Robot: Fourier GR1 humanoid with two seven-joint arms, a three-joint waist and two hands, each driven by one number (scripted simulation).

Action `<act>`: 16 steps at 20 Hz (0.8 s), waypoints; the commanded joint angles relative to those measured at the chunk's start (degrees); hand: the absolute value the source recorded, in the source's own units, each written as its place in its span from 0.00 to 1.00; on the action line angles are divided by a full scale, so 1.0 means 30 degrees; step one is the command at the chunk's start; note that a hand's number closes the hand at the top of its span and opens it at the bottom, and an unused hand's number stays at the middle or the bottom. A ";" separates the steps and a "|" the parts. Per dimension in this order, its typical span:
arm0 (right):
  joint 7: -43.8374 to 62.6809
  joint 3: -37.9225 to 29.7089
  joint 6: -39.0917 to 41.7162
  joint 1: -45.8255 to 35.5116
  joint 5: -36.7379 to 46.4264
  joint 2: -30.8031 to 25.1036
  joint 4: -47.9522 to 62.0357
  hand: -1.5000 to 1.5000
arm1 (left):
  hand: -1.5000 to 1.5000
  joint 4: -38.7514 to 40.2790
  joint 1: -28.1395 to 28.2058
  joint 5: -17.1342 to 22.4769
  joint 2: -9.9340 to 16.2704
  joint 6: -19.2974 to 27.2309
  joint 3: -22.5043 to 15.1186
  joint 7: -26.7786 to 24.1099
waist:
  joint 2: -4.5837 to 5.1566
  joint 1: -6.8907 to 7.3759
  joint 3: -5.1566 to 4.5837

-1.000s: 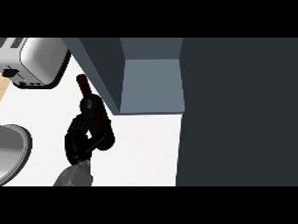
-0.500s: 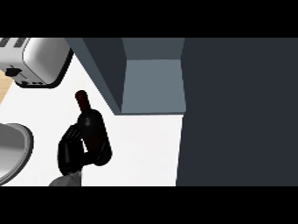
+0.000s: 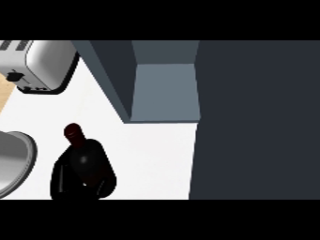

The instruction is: Pick up the wine, place it into the cabinet and close the cabinet

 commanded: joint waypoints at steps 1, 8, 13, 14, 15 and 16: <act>0.1578 -0.0860 -0.0046 0.0626 -0.1712 -0.0286 -0.3652 0.00 | 1.00 -0.4127 0.0553 -0.0219 0.0116 0.1506 -0.0999 0.2603 | 0.0022 0.0080 0.0023; 0.0764 0.0182 0.0252 0.1246 -0.0877 0.0218 -0.3199 0.00 | 1.00 -0.7322 -0.0639 -0.2233 -0.0653 0.4872 -0.2574 0.5549 | 0.0028 -0.0133 0.0016; 0.1230 -0.0088 0.0351 0.1035 -0.1251 0.0121 -0.3284 0.00 | 1.00 -0.8649 -0.2276 -0.3514 -0.2242 0.7637 -0.3916 0.8269 | 0.0059 -0.0159 0.0008; 0.2054 -0.0555 0.0243 0.1022 -0.1721 -0.0067 -0.4079 0.00 | 1.00 -0.8778 -0.2274 -0.3479 -0.2078 0.7314 -0.3836 0.8227 | 0.0066 -0.0138 -0.0001; 0.1272 -0.0380 0.0712 0.1555 -0.1495 -0.0229 -0.3885 0.00 | 1.00 -0.7299 -0.3599 -0.3426 -0.2402 0.7323 -0.3281 0.8518 | 0.0093 -0.0250 0.0000; 0.2199 -0.0861 0.0457 0.0606 -0.1969 -0.0219 -0.4039 0.00 | 1.00 -0.7971 -0.3964 -0.3702 -0.2388 0.7976 -0.3450 0.9497 | 0.0094 -0.0173 -0.0003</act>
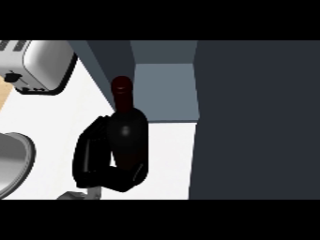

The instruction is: Pick up the wine, place it into the cabinet and close the cabinet

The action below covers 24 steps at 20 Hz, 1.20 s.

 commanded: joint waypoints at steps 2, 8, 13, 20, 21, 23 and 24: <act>0.1189 0.0206 -0.0056 0.1021 -0.1005 0.0043 -0.3435 0.00 | 1.00 -0.0241 -0.2086 -0.0740 -0.1114 0.2523 -0.0662 0.2363 | 0.0031 0.0000 -0.0008; 0.1430 -0.0091 -0.0034 0.1044 -0.1085 0.0003 -0.4104 0.00 | 1.00 0.1719 -0.4906 -0.0445 -0.0934 0.3807 0.0289 0.3887 | 0.0034 -0.0097 -0.0010; 0.2101 -0.1742 0.0175 0.0061 -0.2656 -0.0159 -0.3801 0.00 | 1.00 0.4387 -0.6305 0.0099 -0.1155 0.5332 -0.0816 0.2510 | 0.0093 -0.0116 -0.0017; 0.1009 -0.1901 0.1188 0.1458 -0.3341 -0.0229 -0.3544 0.00 | 1.00 0.7660 -0.7207 0.1363 -0.1159 0.6108 -0.1475 0.0701 | 0.0104 -0.0294 -0.0012; 0.0275 -0.0241 0.0997 0.2066 -0.1673 0.0422 -0.3303 0.00 | 1.00 0.7699 -0.7506 0.1617 -0.1159 0.6116 -0.1487 0.1132 | 0.0066 -0.0258 -0.0015; 0.1249 -0.0776 0.1038 0.2212 -0.2214 -0.0120 -0.4879 0.00 | 1.00 0.8674 -0.7626 0.2707 -0.1159 0.6010 -0.1392 0.0017 | 0.0083 -0.0526 -0.0030; 0.0657 -0.1278 0.1020 0.1739 -0.2294 0.0119 -0.3546 0.00 | 1.00 0.9844 -0.7274 0.3327 -0.1159 0.5126 -0.1747 -0.1523 | 0.0144 -0.0412 -0.0030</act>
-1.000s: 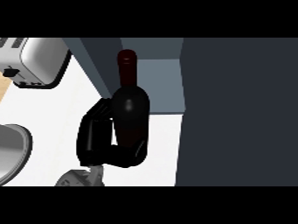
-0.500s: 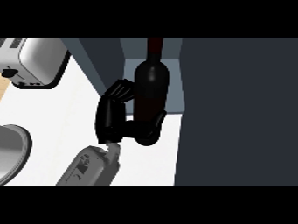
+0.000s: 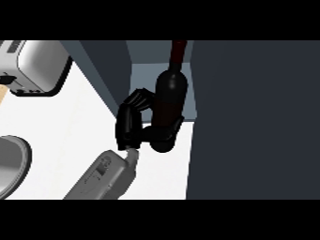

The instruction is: Pick up the wine, place it into the cabinet and close the cabinet

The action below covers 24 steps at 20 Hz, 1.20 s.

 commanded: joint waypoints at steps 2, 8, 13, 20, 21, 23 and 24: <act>0.2377 -0.0779 -0.0130 -0.0473 -0.2321 -0.0216 -0.3393 0.00 | 1.00 0.2861 -0.1092 0.1985 -0.0009 -0.0094 -0.0539 -0.2106 | 0.0064 0.0086 -0.0014; 0.2035 0.0032 0.0023 0.0217 -0.1743 0.0281 -0.3489 0.00 | 1.00 0.5047 -0.1907 0.3806 -0.0009 -0.1002 0.0271 -0.3828 | 0.0037 0.0051 -0.0015; 0.2821 -0.0405 -0.0032 0.0520 -0.1808 -0.0006 -0.4476 0.00 | 1.00 0.6462 -0.2562 0.5580 -0.0009 -0.2390 0.0497 -0.4519 | 0.0027 0.0004 -0.0015; 0.1990 -0.0417 0.0321 0.0397 -0.1740 0.0473 -0.3199 0.00 | 1.00 0.9407 -0.5295 0.7424 -0.0009 -0.2218 0.0857 -0.4754 | 0.0041 0.0027 -0.0003; 0.2757 0.0011 0.0370 0.0857 -0.1894 0.0230 -0.4195 0.00 | 1.00 0.8273 -0.5788 0.7953 -0.0009 -0.0625 -0.0219 -0.3904 | -0.0017 -0.0191 -0.0005; 0.0778 -0.1235 0.1223 0.1619 -0.2962 0.0162 -0.3311 0.00 | 1.00 1.0305 -0.6131 0.8207 -0.0009 -0.1725 0.0805 -0.4856 | 0.0081 -0.0414 0.0017; 0.2807 -0.1411 0.0506 0.0195 -0.3221 0.0179 -0.3897 0.00 | 1.00 0.9617 -0.6040 0.8220 -0.0009 -0.1157 0.0495 -0.4873 | 0.0054 -0.0117 -0.0006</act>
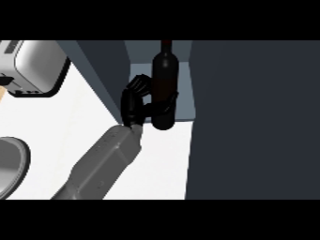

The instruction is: Pick up the wine, place it into the cabinet and close the cabinet

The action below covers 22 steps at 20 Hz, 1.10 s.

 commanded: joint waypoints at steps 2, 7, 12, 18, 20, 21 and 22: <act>0.0490 -0.0506 0.0572 0.2106 -0.2234 -0.0262 -0.3592 0.00 | 1.00 0.1103 -0.1170 0.0830 -0.0001 0.0098 -0.0056 0.0166 | -0.0048 0.0013 0.0015; 0.1022 -0.0338 0.0435 0.0930 -0.2329 0.0130 -0.2973 0.00 | 1.00 0.3623 -0.4584 0.1182 -0.0001 0.0375 0.1318 0.0813 | 0.0046 -0.0145 0.0004; 0.0303 -0.0595 0.1004 0.1613 -0.2484 -0.0049 -0.2775 0.00 | 1.00 0.5439 -0.5601 0.0925 0.0000 0.0173 0.1940 0.0046 | 0.0086 -0.0272 0.0014; 0.0907 -0.0624 0.0478 0.0043 -0.2274 0.0498 -0.1890 0.00 | 1.00 0.7809 -0.7405 -0.0393 0.1049 0.1009 0.2176 0.0561 | 0.0145 0.0084 0.0000; -0.0085 -0.0451 0.0997 0.1410 -0.2050 0.0447 -0.2045 0.00 | 1.00 0.8611 -0.7947 -0.0991 0.1183 0.2219 0.1830 0.0742 | 0.0066 -0.0131 0.0026; -0.0588 -0.0265 0.1121 0.1446 -0.1811 0.0623 -0.1540 0.00 | 0.00 0.9297 -0.7815 -0.1301 0.1254 0.1805 0.1631 0.0878 | 0.0104 -0.0109 0.0022; 0.0858 -0.0274 0.0747 0.0299 -0.2095 0.0509 -0.2360 0.00 | 0.00 0.9739 -0.8182 -0.1482 0.1024 0.2955 0.1637 0.0200 | 0.0222 -0.0292 -0.0003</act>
